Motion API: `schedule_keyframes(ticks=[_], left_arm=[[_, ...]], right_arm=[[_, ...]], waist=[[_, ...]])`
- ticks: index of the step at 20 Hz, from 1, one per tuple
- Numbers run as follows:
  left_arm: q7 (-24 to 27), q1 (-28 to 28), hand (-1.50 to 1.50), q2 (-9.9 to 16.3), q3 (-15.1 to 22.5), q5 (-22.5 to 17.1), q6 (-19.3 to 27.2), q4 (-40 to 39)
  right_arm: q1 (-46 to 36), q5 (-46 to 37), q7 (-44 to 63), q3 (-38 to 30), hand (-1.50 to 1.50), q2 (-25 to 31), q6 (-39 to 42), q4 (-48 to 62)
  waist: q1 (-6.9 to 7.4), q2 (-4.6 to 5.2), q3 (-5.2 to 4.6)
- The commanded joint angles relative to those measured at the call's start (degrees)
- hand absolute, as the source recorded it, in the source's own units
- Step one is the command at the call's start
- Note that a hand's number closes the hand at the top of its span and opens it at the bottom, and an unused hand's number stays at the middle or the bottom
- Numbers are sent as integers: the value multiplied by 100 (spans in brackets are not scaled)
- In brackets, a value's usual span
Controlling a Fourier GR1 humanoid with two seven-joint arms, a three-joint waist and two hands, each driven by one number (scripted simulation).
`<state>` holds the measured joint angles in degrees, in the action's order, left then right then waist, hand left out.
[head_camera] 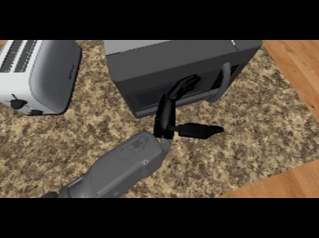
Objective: Pick up the milk, place it into the microwave and close the microwave
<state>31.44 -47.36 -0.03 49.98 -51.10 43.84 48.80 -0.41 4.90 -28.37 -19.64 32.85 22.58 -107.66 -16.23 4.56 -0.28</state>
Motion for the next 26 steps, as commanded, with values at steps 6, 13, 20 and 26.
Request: schedule_keyframes(ticks=[6,13,20,26], left_arm=[[228,-427,-150,3,-273,-408,105,-398],[409,-449,-150,3,-170,-568,49,-364],[535,-557,-150,3,-190,-790,26,-498],[731,-538,-150,3,-152,-886,-24,-607]], right_arm=[[-354,-65,108,2,150,137,-48,187],[-385,1120,300,420,-150,-604,345,763],[-577,1619,522,405,-150,-525,624,1130],[-704,1928,619,312,-150,-393,826,1440]], waist=[[5,99,4],[114,177,47],[34,149,26],[-54,177,30]])
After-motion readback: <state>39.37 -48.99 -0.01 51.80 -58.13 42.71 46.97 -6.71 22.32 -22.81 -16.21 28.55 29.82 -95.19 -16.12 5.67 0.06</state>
